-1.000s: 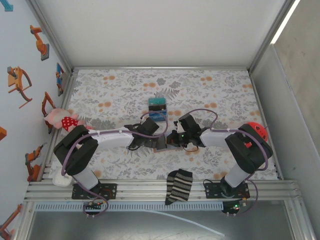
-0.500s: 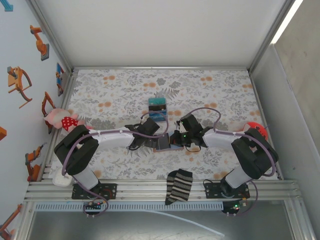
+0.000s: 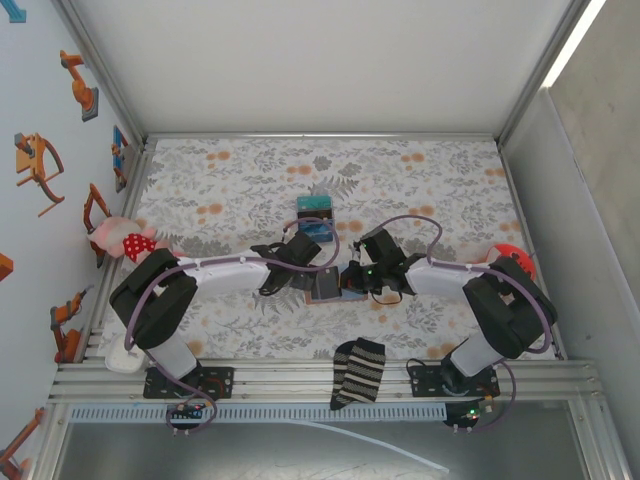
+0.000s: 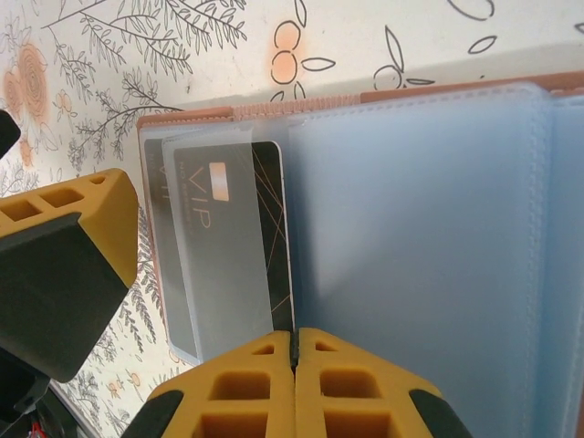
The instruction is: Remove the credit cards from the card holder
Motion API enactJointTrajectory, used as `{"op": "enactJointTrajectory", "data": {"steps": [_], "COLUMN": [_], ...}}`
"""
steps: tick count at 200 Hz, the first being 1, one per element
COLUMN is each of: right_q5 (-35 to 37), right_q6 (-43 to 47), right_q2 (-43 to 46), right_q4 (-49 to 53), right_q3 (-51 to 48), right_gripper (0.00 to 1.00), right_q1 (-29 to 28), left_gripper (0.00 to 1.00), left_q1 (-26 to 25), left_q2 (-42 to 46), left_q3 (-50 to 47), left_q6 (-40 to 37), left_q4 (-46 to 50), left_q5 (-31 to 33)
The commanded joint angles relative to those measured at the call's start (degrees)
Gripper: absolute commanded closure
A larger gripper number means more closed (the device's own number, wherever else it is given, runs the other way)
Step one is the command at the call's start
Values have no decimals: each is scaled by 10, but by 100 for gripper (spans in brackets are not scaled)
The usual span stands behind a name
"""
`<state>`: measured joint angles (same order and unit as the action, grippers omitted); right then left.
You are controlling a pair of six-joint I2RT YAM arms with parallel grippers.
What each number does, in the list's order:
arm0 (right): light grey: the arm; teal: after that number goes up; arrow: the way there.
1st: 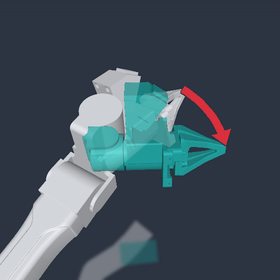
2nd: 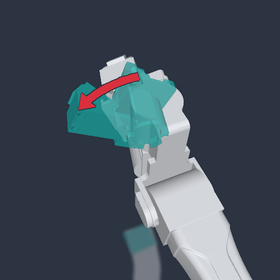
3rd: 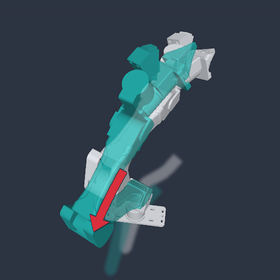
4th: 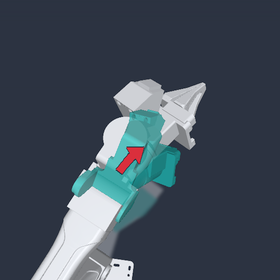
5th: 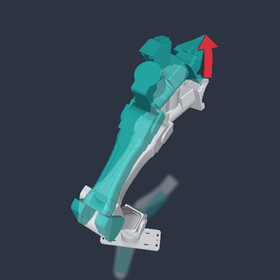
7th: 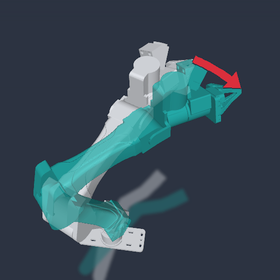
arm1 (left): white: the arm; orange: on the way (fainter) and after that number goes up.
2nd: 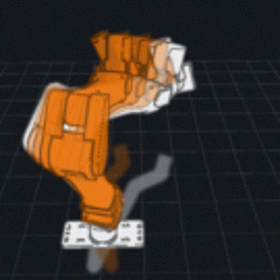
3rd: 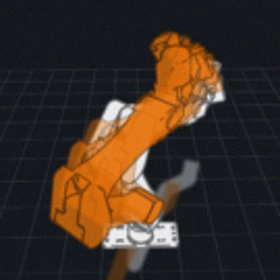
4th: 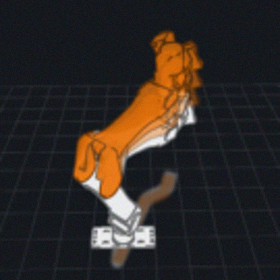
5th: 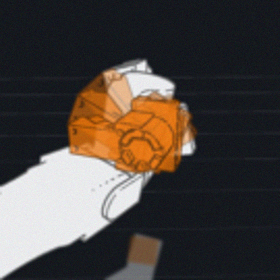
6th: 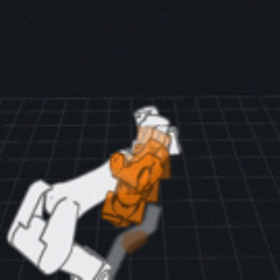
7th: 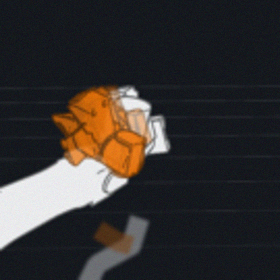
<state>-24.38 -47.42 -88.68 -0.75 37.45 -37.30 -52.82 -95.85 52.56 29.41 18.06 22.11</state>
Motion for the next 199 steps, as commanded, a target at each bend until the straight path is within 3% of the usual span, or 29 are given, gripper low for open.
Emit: {"op": "enactJointTrajectory", "data": {"steps": [1,87,199], "right_q5": [7,1,14], "right_q6": [-12,-14,1], "right_q2": [6,2,10], "right_q4": [-16,-17,11], "right_q3": [-4,-3,0], "right_gripper": [100,100,100], "right_q1": [3,3,8], "left_gripper": [3,3,3], "left_q1": [-3,-18,-18], "left_q2": [20,-12,-33], "left_q3": [15,37,38], "left_q6": [-14,-12,-25], "left_q4": [21,3,29], "left_q5": [5,-28,2]}}
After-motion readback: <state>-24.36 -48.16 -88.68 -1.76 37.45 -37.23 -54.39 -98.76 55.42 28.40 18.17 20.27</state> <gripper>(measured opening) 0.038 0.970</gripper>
